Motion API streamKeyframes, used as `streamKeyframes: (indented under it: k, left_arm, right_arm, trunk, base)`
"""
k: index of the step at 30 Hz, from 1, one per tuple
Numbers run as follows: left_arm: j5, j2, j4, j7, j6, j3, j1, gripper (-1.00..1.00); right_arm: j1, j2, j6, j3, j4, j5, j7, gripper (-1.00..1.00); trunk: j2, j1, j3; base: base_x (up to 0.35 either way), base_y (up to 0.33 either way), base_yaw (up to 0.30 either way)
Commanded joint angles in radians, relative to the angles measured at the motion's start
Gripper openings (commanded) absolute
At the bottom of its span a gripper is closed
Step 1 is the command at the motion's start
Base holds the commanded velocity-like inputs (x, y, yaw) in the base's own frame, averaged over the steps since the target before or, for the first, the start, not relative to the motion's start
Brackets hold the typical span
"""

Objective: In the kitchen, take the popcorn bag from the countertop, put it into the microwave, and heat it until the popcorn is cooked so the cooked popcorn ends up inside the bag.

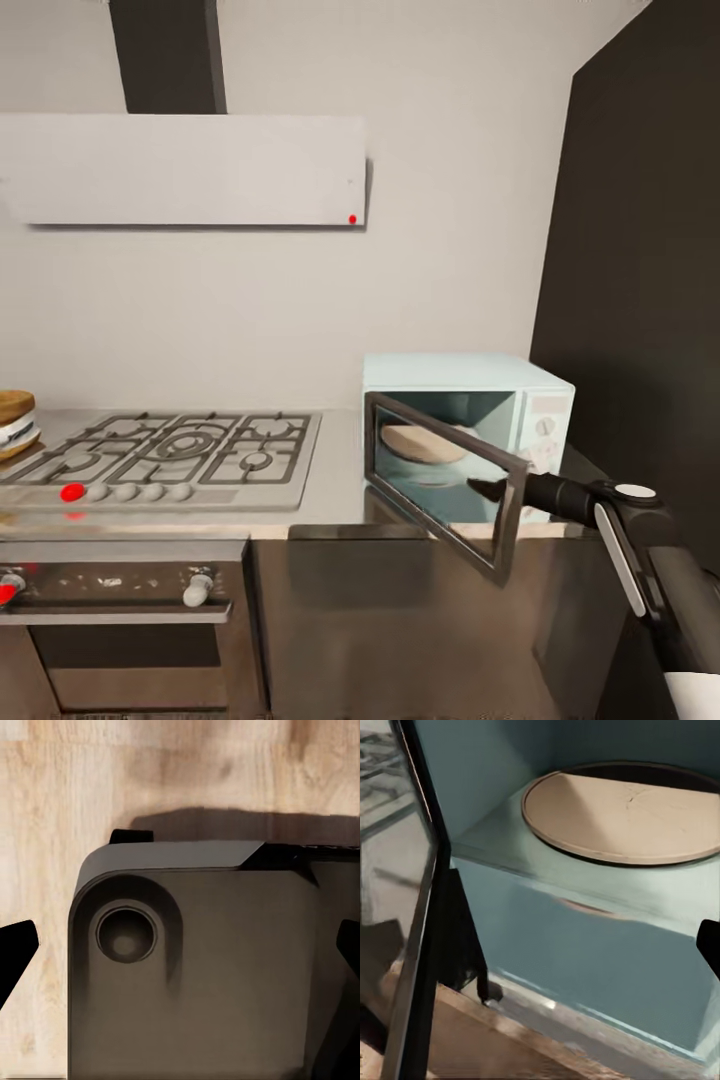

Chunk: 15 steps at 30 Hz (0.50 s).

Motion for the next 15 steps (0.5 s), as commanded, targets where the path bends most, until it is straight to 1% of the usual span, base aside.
streamKeyframes:
  k: [1, 15]
  left_arm:
    - [0.003, 0.0, 0.0, 0.0, -0.002, 0.002, 0.0, 1.0]
    - [0.003, 0.0, 0.0, 0.0, -0.003, 0.002, 0.0, 1.0]
  right_arm:
    - [-0.001, -0.001, 0.008, -0.001, -0.001, -0.001, 0.007, 1.0]
    - [-0.001, -0.002, 0.009, -0.002, 0.0, -0.002, 0.006, 1.0]
  trunk:
    - [-0.001, 0.0, -0.001]
    - [-0.001, 0.0, -0.001]
  base:
    - [-0.168, 0.168, 0.0]
    - [-0.172, 0.176, 0.0]
